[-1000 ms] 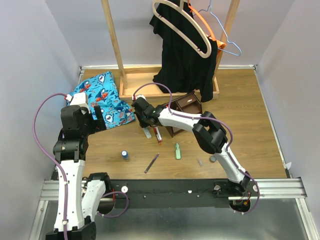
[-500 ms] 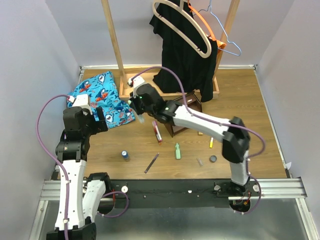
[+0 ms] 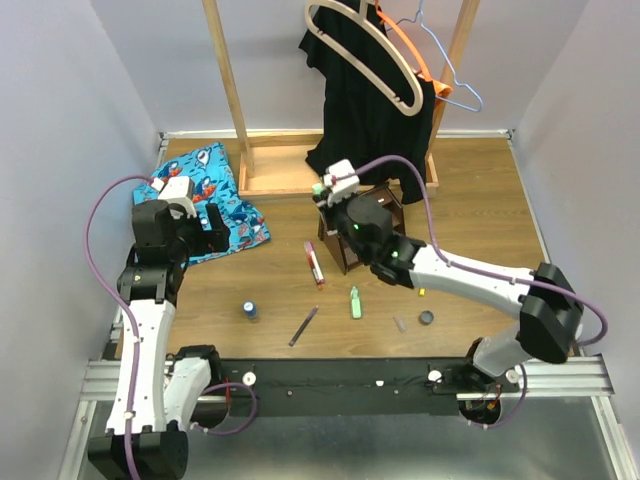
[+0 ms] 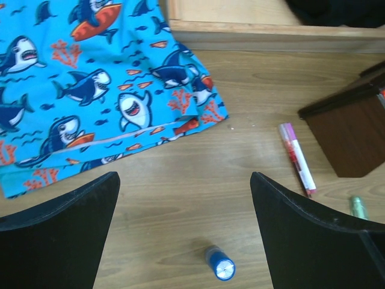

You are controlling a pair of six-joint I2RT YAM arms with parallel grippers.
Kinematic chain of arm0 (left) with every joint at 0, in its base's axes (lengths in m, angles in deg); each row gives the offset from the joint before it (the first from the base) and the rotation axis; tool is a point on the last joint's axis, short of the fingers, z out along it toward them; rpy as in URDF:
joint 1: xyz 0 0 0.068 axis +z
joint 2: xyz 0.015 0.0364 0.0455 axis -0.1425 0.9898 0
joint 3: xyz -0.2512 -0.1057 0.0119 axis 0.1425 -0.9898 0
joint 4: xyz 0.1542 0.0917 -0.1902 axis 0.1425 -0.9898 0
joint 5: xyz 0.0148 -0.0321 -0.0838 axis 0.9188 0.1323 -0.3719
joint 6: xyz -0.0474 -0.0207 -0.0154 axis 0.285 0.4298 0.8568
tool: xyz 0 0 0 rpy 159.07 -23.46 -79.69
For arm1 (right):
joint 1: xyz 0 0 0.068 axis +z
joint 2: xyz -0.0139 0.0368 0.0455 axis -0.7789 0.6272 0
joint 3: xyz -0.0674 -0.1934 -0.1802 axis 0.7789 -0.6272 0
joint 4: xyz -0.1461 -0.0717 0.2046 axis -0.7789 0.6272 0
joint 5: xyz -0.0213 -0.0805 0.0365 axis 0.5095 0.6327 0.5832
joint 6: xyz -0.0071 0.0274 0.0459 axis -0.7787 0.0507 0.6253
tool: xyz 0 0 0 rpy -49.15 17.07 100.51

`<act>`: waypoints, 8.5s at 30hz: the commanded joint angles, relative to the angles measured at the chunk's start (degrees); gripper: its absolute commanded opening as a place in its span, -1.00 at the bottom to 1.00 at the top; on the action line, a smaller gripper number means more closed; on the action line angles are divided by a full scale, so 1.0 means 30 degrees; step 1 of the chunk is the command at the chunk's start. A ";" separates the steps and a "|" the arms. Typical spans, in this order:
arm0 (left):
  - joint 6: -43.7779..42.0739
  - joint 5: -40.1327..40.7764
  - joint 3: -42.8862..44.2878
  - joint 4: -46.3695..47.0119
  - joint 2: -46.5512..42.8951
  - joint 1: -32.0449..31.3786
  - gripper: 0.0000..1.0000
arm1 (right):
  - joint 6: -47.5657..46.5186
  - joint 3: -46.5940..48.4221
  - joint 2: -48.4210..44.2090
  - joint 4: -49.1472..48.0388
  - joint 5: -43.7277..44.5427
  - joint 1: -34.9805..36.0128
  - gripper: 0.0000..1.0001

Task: Sort the stationery into containers
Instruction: Place the pen in the storage box, then pick up the pen from the center of the board.

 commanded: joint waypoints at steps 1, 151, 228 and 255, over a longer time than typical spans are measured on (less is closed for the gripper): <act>-0.0097 -0.1979 0.0130 0.1150 0.0837 -0.0501 0.98 | -0.2858 -0.3632 -0.2752 -0.6921 0.1209 -0.0065 -0.99; 0.1337 -0.2653 0.0862 0.3961 0.4937 -0.1351 0.98 | 0.9088 -0.3339 -0.6712 1.6249 -0.3388 -1.2807 -0.05; 0.0576 -0.2389 -0.0425 0.3493 0.3768 0.1403 0.98 | -4.5403 -0.5157 0.2080 2.2669 -1.4436 -1.3014 -0.16; 0.1132 -0.3179 0.0511 0.3961 0.4734 0.1344 0.98 | -2.7201 0.1868 -0.2696 2.4375 -2.4742 -1.2604 -0.99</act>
